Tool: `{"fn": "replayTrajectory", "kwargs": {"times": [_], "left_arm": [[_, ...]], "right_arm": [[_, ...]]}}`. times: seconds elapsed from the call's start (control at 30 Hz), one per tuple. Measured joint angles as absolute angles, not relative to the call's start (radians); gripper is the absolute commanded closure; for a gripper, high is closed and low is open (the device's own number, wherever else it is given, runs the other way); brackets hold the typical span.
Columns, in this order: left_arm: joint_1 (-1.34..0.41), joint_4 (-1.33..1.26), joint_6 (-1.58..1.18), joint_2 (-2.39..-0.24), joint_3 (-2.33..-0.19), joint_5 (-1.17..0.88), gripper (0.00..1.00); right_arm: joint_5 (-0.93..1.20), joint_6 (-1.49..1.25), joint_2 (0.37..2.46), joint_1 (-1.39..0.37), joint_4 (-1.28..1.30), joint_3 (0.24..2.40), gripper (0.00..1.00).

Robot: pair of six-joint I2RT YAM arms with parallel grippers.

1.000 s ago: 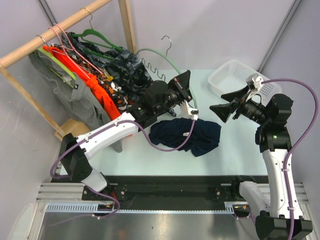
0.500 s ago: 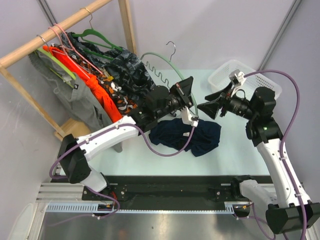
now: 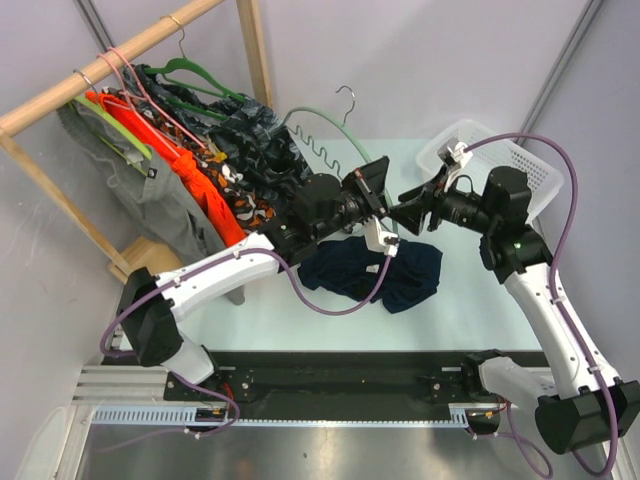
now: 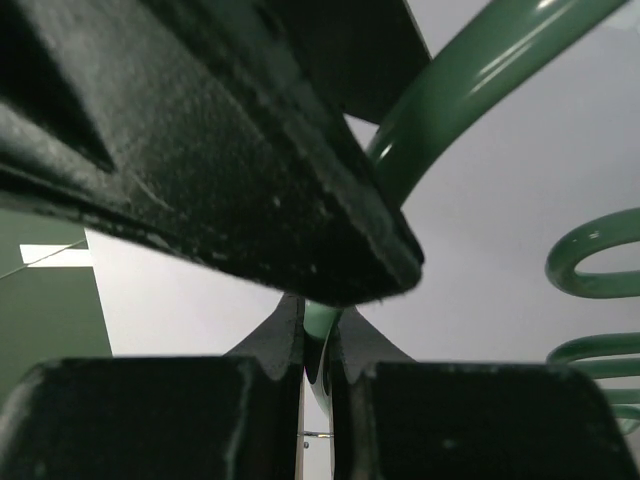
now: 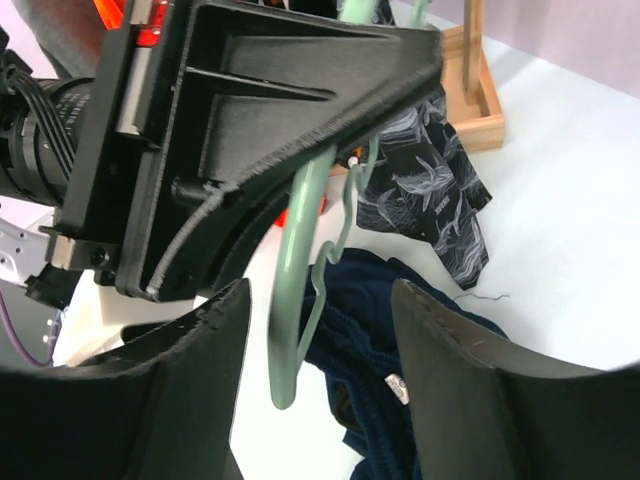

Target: Place the shorts on the hanger

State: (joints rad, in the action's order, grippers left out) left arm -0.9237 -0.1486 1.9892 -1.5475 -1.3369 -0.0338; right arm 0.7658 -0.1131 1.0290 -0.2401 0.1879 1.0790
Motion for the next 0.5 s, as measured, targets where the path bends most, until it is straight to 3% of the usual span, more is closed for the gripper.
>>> {"fn": "replayTrajectory", "kwargs": {"times": [0.4, 0.5], "left_arm": [[-0.931, -0.148, 1.990, -1.570, -1.337, -0.030, 0.95], [-0.932, -0.149, 1.990, -1.577, -1.337, -0.025, 0.93]], "right_arm": [[0.683, -0.043, 1.089, -0.306, 0.235, 1.127, 0.59], [0.676, -0.038, 1.092, -0.319, 0.246, 1.128, 0.95]]}}
